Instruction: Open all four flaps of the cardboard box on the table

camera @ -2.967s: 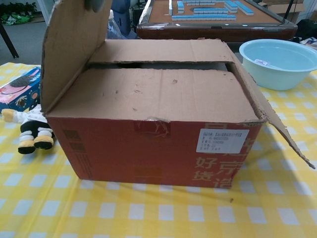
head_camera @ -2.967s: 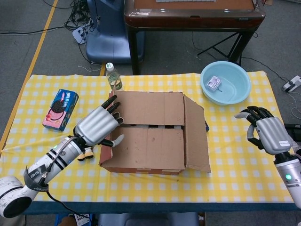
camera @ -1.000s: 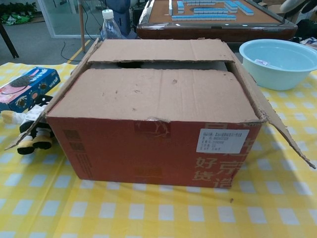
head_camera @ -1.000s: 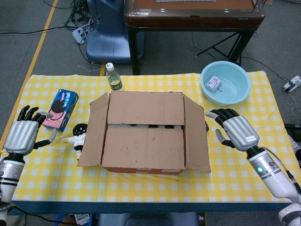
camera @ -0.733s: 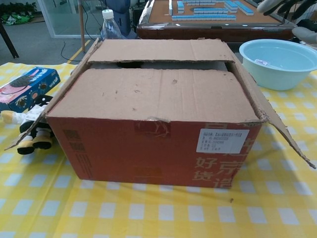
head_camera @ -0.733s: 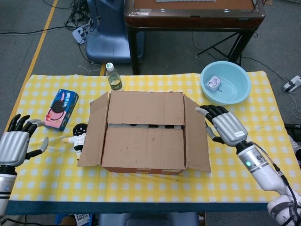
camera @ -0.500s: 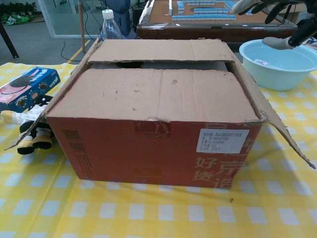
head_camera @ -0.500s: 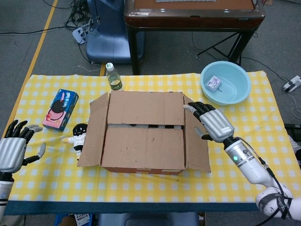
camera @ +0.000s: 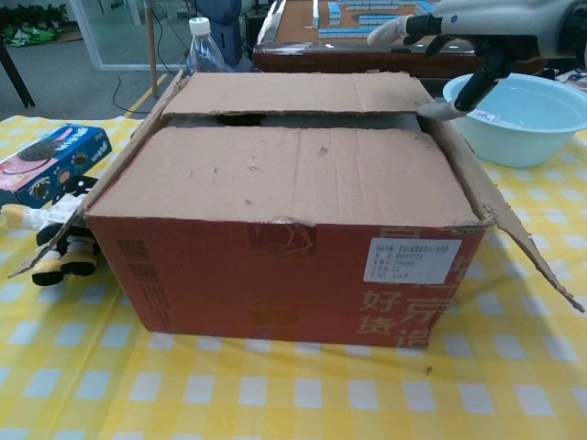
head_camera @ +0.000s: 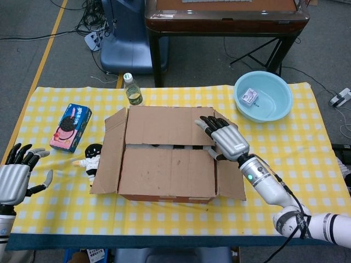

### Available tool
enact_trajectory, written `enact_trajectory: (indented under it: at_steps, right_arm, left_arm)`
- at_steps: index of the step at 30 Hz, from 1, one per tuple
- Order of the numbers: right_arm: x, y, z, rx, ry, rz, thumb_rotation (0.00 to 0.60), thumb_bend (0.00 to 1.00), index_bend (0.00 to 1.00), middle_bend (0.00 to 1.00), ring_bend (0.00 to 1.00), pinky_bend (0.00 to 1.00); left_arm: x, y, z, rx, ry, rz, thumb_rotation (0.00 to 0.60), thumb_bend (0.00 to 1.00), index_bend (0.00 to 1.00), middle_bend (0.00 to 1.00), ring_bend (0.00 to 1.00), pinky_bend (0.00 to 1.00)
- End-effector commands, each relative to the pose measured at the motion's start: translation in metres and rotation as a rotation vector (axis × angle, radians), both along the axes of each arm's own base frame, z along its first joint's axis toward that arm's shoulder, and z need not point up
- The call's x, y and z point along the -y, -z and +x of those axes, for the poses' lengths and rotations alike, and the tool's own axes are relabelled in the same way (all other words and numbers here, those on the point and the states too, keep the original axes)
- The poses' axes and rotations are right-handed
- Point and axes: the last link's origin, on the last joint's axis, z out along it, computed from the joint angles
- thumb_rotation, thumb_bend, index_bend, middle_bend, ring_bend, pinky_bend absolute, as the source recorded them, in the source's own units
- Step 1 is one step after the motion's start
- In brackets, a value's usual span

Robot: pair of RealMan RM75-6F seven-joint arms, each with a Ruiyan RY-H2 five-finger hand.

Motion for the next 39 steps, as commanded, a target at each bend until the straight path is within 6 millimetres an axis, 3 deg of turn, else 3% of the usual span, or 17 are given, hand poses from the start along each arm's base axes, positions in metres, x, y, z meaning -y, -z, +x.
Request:
enact_trajectory:
  at_steps: [1, 21, 28, 39]
  right_arm:
    - [0.004, 0.006, 0.004, -0.008, -0.006, -0.004, 0.6, 0.32, 0.01, 0.02, 0.0, 0.1]
    - [0.032, 0.029, 0.017, -0.024, 0.013, -0.044, 0.6, 0.27, 0.0, 0.01, 0.0, 0.09]
    - [0.045, 0.007, 0.02, 0.039, 0.019, -0.149, 0.6, 0.27, 0.0, 0.01, 0.0, 0.09]
    - [0.085, -0.028, 0.028, 0.096, 0.063, -0.283, 0.6, 0.27, 0.0, 0.01, 0.0, 0.09]
  left_arm:
    - [0.0, 0.001, -0.003, 0.005, -0.007, -0.011, 0.238, 0.43, 0.32, 0.23, 0.1, 0.0]
    - [0.002, 0.003, -0.013, 0.021, -0.027, -0.02, 0.236, 0.43, 0.32, 0.22, 0.1, 0.0]
    - [0.002, 0.003, -0.016, 0.025, -0.033, -0.02, 0.237, 0.43, 0.32, 0.22, 0.1, 0.0]
    - [0.006, 0.001, -0.018, 0.033, -0.027, -0.01, 0.237, 0.43, 0.32, 0.22, 0.1, 0.0]
